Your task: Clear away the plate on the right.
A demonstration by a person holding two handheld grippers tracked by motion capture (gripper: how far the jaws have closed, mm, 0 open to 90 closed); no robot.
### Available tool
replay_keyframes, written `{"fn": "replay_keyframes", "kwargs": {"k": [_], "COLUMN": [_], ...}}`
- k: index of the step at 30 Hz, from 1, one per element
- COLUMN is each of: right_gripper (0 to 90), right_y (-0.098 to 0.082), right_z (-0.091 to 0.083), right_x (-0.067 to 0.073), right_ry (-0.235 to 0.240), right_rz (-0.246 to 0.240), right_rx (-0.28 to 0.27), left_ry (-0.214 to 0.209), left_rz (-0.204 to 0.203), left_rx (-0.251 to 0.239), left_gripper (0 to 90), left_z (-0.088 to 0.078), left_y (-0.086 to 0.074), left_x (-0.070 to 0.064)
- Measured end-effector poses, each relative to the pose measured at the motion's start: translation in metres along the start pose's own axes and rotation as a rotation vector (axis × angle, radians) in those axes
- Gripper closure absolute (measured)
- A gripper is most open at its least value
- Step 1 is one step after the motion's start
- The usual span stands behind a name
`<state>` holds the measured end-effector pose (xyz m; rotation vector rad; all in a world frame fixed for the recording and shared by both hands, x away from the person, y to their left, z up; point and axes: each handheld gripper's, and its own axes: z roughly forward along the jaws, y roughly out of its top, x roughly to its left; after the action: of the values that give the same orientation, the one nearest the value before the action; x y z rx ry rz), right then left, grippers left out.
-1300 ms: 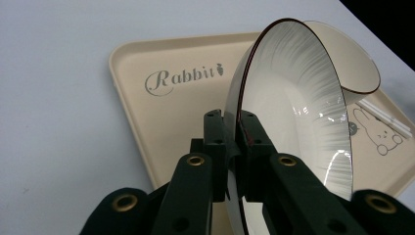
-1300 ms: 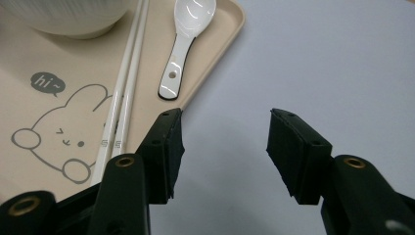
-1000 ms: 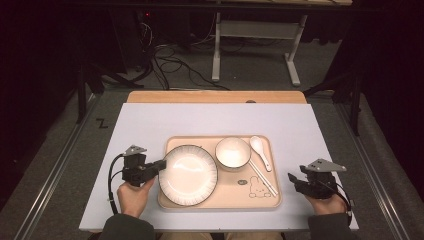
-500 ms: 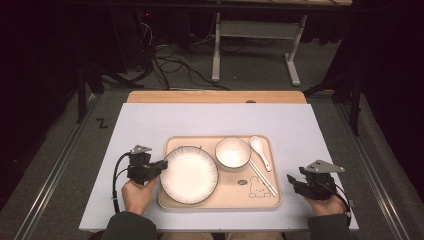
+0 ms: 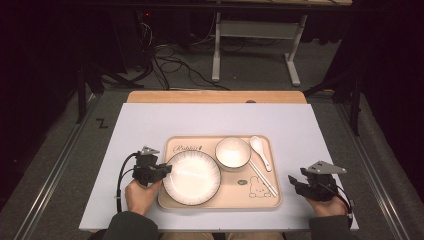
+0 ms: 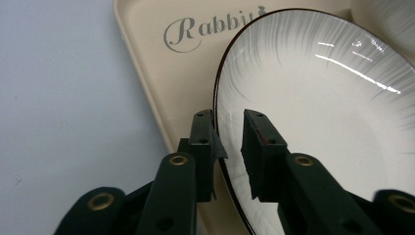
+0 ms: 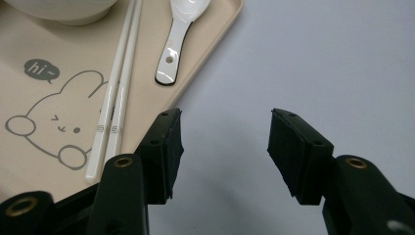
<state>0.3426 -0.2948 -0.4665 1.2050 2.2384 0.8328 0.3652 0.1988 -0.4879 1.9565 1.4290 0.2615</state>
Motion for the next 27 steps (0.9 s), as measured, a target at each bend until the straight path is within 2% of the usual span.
{"fn": "replay_keyframes", "kwargs": {"k": [5,7,12,20,23,27], "right_gripper": [47.0,47.0,47.0,44.9,43.7,43.4], "right_y": [0.0,0.0,-0.001,-0.004,-0.009,-0.015], "right_z": [0.001,0.001,0.001,0.005,0.009,0.013], "right_x": [0.0,0.0,-0.001,-0.01,-0.017,-0.028], "right_ry": [0.006,0.006,0.008,0.019,0.014,0.013], "right_rz": [-0.006,-0.007,0.008,0.034,0.05,0.1], "right_rx": [0.003,0.004,0.003,-0.008,-0.012,-0.01], "left_ry": [0.024,0.024,0.037,0.064,0.087,0.11], "left_rz": [0.038,0.063,0.089,0.117,0.108,0.083], "left_rx": [0.04,0.019,-0.042,-0.099,-0.117,-0.144], "left_gripper": [63.8,59.1,48.6,42.7,42.9,42.4], "left_z": [0.004,0.0,-0.014,-0.027,-0.031,-0.035], "left_y": [-0.001,-0.002,-0.004,-0.013,-0.021,-0.028], "left_x": [-0.002,-0.004,-0.006,0.002,0.011,0.024]}}
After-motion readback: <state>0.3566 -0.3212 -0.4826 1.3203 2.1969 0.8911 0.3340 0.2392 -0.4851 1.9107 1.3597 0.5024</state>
